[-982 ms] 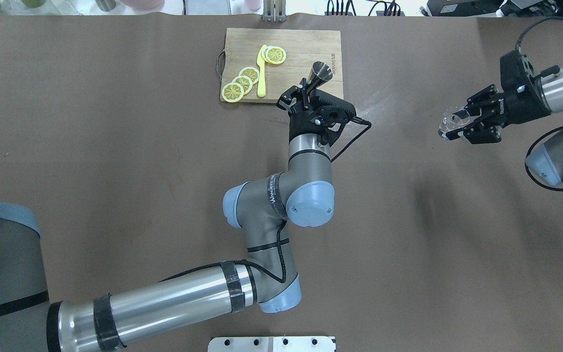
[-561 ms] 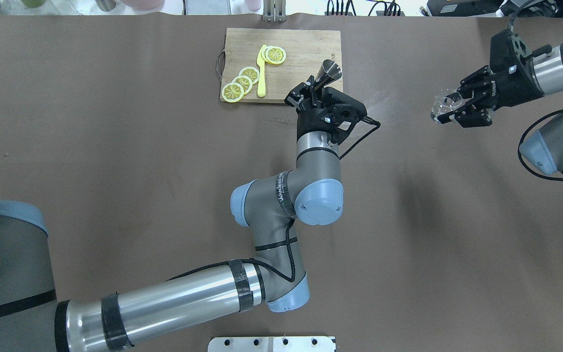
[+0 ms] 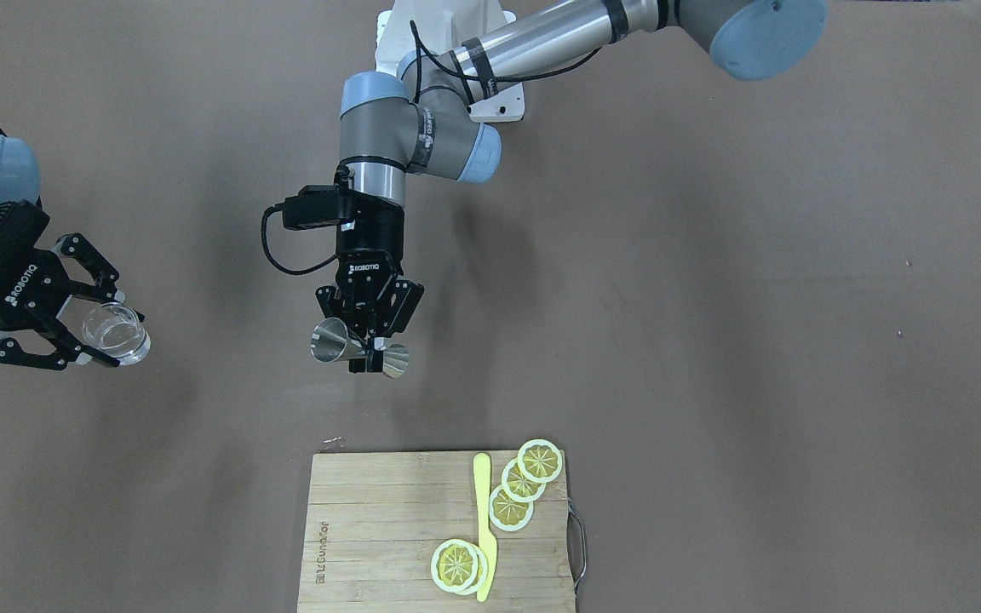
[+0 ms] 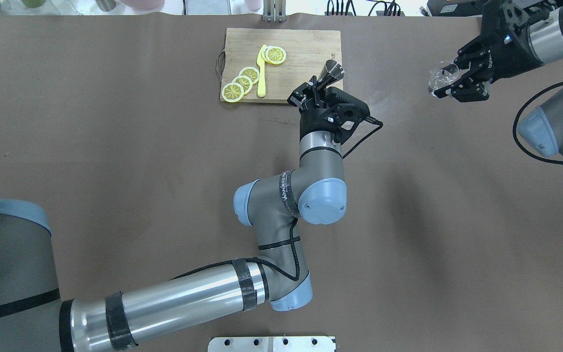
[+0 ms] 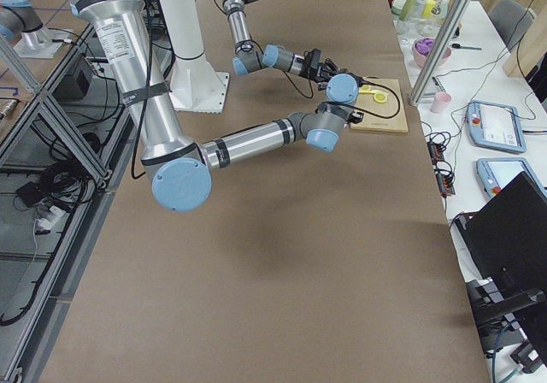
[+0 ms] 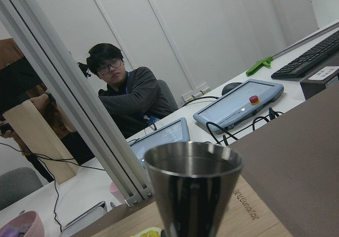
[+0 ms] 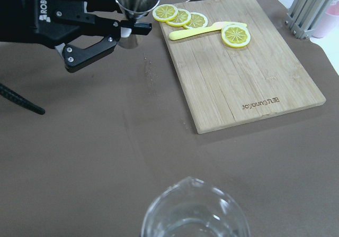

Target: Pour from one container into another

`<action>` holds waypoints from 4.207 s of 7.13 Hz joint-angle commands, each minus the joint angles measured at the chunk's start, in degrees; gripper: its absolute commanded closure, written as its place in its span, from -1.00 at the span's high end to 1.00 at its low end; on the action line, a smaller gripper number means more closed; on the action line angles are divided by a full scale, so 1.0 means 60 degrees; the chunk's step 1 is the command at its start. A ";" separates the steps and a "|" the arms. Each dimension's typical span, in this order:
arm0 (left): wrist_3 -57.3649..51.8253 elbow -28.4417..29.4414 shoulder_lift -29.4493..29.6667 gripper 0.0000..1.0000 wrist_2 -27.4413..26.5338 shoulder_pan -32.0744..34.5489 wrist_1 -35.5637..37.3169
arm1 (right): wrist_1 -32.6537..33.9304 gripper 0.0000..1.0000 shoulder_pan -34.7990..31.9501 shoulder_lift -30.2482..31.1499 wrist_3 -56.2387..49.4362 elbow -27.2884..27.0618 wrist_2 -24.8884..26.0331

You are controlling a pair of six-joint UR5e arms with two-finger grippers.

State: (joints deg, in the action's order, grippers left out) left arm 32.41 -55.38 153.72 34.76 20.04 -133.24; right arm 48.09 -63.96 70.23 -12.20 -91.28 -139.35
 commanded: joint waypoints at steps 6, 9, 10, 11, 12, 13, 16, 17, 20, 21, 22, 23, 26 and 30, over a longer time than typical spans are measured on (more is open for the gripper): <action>0.0003 0.0031 0.0014 -1.00 0.0007 0.0000 -0.0001 | 0.7554 -1.00 0.0566 -0.1510 -0.2609 -0.2658 0.1690; 0.0003 0.0017 0.0014 -1.00 0.0007 0.0000 -0.0001 | 0.7600 -1.00 0.0714 -0.1642 -0.2406 -0.2410 0.2000; 0.0003 0.0017 0.0014 -1.00 0.0007 0.0000 -0.0001 | 0.7615 -1.00 0.0714 -0.1714 -0.2217 -0.2278 0.1985; 0.0003 0.0017 0.0014 -1.00 0.0007 0.0000 -0.0001 | 0.7615 -1.00 0.0700 -0.1933 -0.1809 -0.2263 0.2043; 0.0003 0.0017 0.0014 -1.00 0.0021 0.0000 -0.0001 | 0.7702 -1.00 0.0699 -0.2254 -0.1790 -0.2132 0.2334; 0.0003 0.0017 0.0014 -1.00 0.0021 0.0000 -0.0001 | 0.7703 -1.00 0.0699 -0.2330 -0.1790 -0.2116 0.2380; 0.0003 0.0002 0.0014 -1.00 0.0021 0.0000 -0.0001 | 0.7616 -1.00 0.0729 -0.2813 -0.1032 -0.2073 0.2380; 0.0003 -0.0012 0.0014 -1.00 0.0021 0.0000 -0.0015 | 0.7630 -1.00 0.0743 -0.2973 -0.1014 -0.2043 0.2395; 0.0003 -0.0027 0.0014 -1.00 0.0021 0.0000 -0.0015 | 0.7645 -1.00 0.0977 -0.3634 -0.1028 -0.1282 0.2453; 0.0003 -0.0042 0.0014 -1.00 0.0021 0.0000 -0.0015 | 0.7645 -1.00 0.1007 -0.3736 -0.1014 -0.1223 0.2483; 0.0003 -0.0042 0.0014 -1.00 0.0021 0.0000 -0.0015 | 0.7659 -1.00 0.1138 -0.3751 -0.1043 -0.1222 0.2497; 0.0003 -0.0042 0.0014 -1.00 0.0021 0.0000 -0.0015 | 0.7659 -1.00 0.1240 -0.3853 -0.1101 -0.1164 0.2657; 0.0003 -0.0042 -0.0001 -1.00 0.0021 0.0000 -0.0015 | 0.7908 -1.00 0.1387 -0.3912 -0.1189 -0.1164 0.2673; 0.0003 -0.0027 -0.0001 -1.00 0.0021 0.0000 -0.0015 | 0.8199 -1.00 0.1520 -0.4145 -0.1407 -0.0785 0.2790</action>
State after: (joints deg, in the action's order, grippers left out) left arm 32.43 -55.56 153.72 34.89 20.04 -133.33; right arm 96.03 -54.90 46.39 -19.72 -96.94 -122.79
